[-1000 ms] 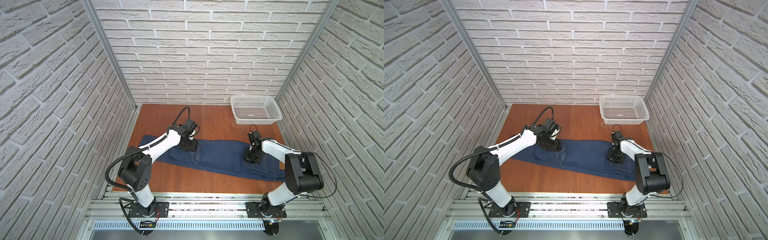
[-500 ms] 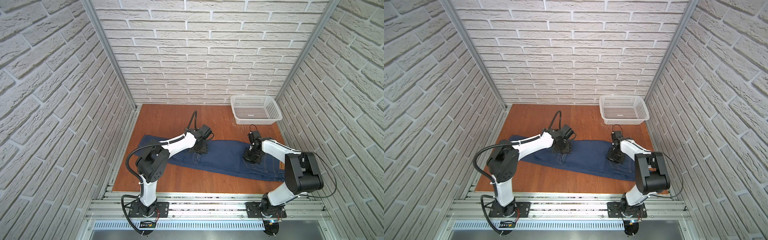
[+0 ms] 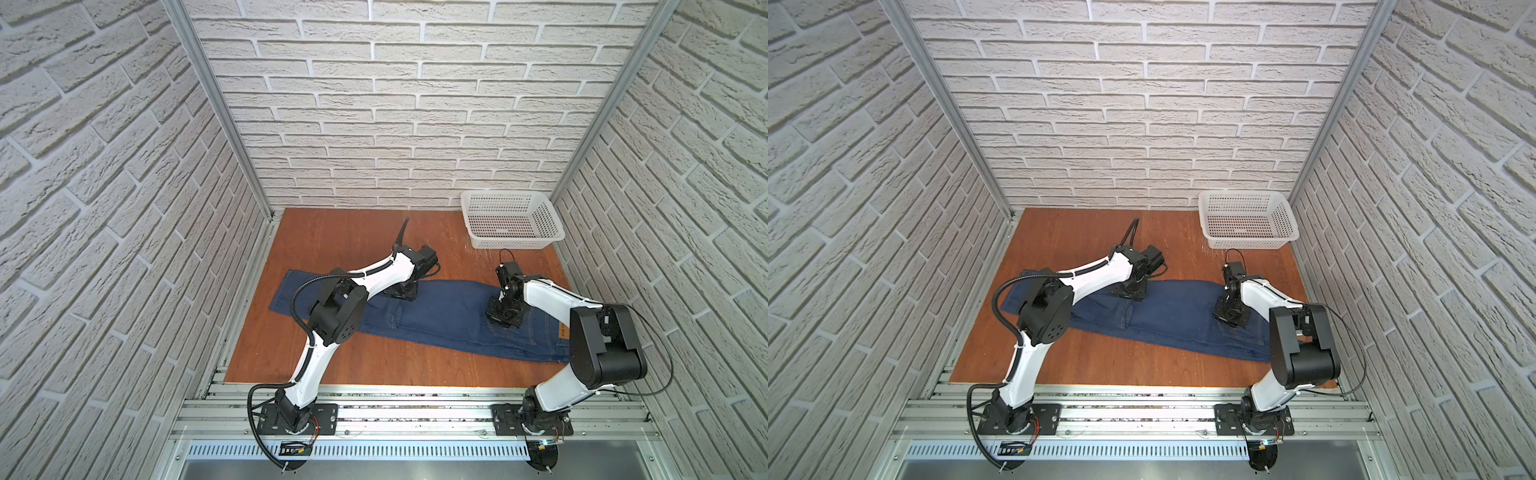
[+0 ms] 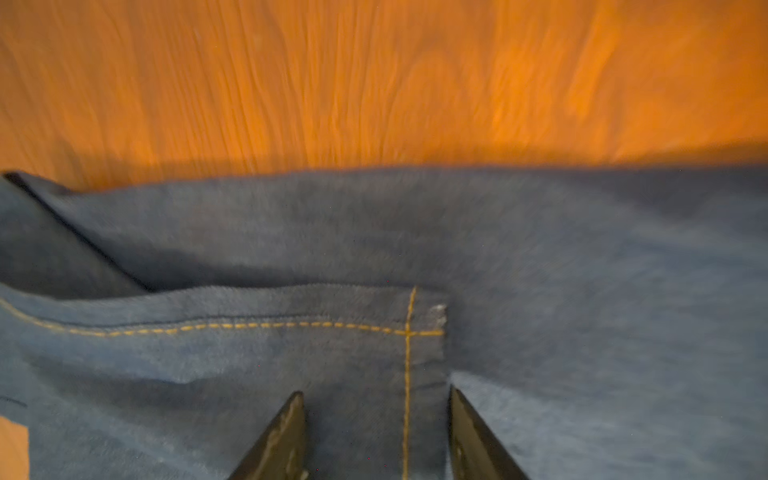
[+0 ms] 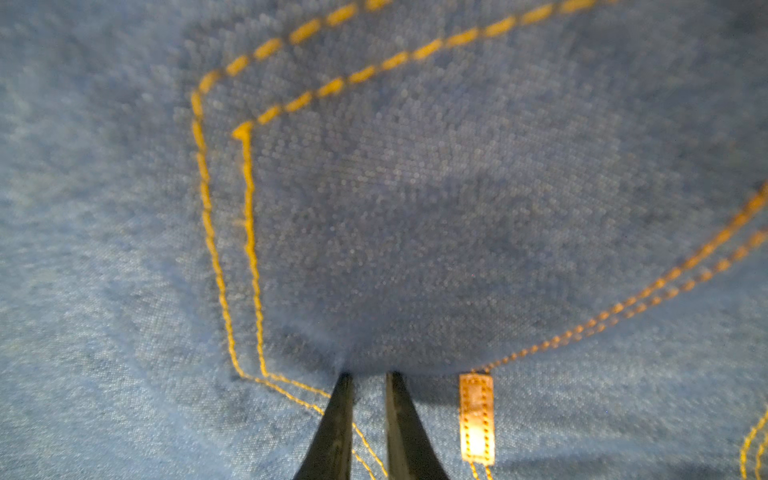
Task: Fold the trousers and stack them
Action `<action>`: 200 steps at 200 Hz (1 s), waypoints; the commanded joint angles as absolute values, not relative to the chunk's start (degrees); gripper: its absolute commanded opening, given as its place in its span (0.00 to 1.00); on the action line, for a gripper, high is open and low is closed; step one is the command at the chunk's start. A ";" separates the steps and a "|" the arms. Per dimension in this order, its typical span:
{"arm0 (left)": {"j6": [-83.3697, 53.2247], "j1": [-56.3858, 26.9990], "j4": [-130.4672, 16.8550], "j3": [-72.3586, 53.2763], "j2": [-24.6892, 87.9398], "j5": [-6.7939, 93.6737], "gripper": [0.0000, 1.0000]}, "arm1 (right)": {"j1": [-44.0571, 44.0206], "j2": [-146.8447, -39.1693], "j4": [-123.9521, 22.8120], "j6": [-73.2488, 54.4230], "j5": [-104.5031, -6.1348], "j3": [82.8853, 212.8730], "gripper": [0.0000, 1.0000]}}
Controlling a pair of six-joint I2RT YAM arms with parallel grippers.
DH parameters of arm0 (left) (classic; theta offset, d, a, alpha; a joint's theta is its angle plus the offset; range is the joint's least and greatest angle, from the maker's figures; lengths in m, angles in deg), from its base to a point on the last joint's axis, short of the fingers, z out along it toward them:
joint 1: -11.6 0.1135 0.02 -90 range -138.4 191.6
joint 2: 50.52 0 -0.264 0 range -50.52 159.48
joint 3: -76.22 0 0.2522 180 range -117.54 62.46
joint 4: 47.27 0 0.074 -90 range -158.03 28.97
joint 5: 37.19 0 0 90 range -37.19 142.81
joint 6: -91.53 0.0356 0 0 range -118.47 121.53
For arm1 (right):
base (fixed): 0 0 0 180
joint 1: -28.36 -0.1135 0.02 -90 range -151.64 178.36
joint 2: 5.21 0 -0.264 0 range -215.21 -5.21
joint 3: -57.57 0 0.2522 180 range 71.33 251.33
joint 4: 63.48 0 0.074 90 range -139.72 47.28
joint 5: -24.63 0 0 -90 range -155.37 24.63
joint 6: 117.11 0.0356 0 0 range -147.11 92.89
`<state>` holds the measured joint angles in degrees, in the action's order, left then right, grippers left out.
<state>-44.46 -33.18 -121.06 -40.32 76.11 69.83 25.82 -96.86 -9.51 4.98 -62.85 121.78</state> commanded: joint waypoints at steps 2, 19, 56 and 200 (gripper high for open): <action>-44.08 -33.62 -123.72 -39.87 76.49 66.75 0.57 | 25.46 -99.16 -12.90 4.09 -59.84 119.37 0.17; -44.13 -34.01 -123.02 -38.96 75.94 64.87 0.59 | 25.46 -99.16 -12.94 4.09 -59.93 119.34 0.17; -44.34 -34.02 -122.38 -36.71 75.58 63.60 0.47 | 25.46 -98.99 -13.06 4.09 -59.98 119.18 0.17; -35.31 -20.05 -128.65 -33.00 53.71 79.50 0.00 | 25.46 -99.25 -12.77 3.82 -59.51 119.41 0.17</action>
